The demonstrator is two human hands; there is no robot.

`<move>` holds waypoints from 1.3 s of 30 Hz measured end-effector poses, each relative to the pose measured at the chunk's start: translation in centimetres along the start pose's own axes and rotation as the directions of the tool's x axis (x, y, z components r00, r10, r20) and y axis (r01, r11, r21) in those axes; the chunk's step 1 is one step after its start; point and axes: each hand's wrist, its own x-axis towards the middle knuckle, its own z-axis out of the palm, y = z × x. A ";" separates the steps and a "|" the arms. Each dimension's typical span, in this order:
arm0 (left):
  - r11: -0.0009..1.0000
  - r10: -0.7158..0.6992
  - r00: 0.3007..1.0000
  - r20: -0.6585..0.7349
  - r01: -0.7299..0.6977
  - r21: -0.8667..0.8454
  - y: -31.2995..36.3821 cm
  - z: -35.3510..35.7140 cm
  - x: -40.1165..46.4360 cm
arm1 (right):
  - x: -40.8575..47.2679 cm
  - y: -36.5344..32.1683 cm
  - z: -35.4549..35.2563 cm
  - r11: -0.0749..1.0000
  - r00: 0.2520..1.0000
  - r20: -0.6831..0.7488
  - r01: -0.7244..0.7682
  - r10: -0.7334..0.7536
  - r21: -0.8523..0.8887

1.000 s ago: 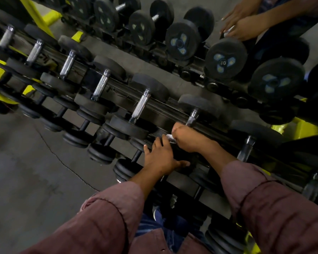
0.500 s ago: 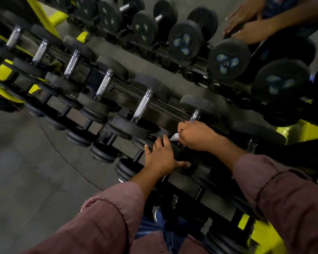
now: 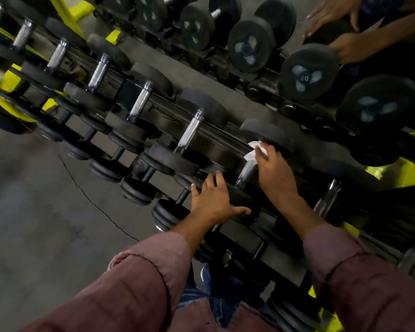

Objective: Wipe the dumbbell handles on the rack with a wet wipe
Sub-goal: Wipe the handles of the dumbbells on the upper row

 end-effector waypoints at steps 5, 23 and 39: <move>1.000 -0.005 1.000 0.008 0.005 0.012 -0.1 -0.1 -0.1 | -1.5 -2.4 0.5 0.753 0.863 0.119 -0.489 0.491 0.440; 1.000 -0.007 1.000 -0.004 0.007 0.013 0.0 0.2 0.0 | -2.5 -1.5 4.3 0.365 0.644 0.590 -0.764 0.486 0.532; 0.996 0.011 0.999 -0.042 -0.014 -0.088 0.0 0.3 -0.8 | -2.7 -2.9 -1.5 0.816 0.895 0.401 -0.376 0.196 0.439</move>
